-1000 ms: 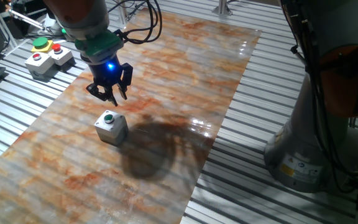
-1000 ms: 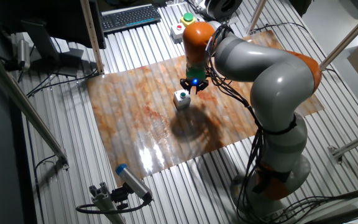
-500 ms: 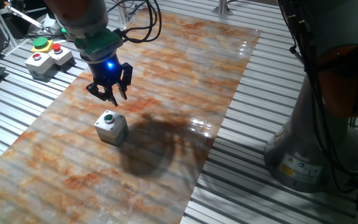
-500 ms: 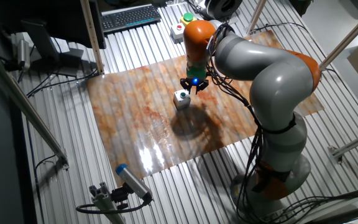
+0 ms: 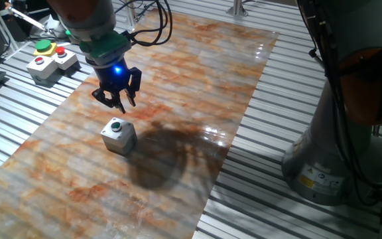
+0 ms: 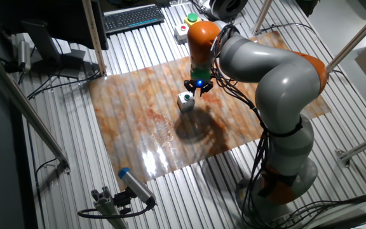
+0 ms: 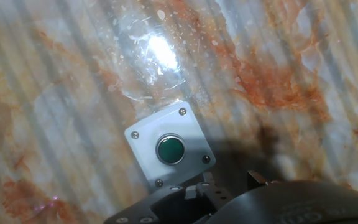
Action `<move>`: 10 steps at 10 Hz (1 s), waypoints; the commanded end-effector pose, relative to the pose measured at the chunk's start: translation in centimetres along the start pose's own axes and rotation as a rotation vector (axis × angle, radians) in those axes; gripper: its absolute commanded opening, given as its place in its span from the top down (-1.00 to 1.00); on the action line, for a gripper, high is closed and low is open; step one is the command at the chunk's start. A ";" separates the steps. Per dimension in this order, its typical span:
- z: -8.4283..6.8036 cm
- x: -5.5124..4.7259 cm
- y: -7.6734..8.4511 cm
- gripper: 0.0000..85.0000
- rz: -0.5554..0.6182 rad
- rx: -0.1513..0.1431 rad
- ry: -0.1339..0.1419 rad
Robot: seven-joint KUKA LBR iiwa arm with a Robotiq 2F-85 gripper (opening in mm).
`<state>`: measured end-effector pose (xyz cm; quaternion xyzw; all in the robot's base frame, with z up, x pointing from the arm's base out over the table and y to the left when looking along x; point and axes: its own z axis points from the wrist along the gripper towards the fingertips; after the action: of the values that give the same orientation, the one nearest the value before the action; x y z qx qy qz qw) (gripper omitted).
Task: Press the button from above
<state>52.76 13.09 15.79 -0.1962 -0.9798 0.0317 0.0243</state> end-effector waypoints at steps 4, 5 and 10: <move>0.1 0.1 0.0 0.20 -0.003 0.001 -0.002; 0.2 0.0 0.0 0.20 -0.003 0.003 -0.004; 0.5 0.0 0.1 0.20 -0.007 0.003 0.000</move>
<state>52.82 13.17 15.13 -0.1927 -0.9804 0.0343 0.0239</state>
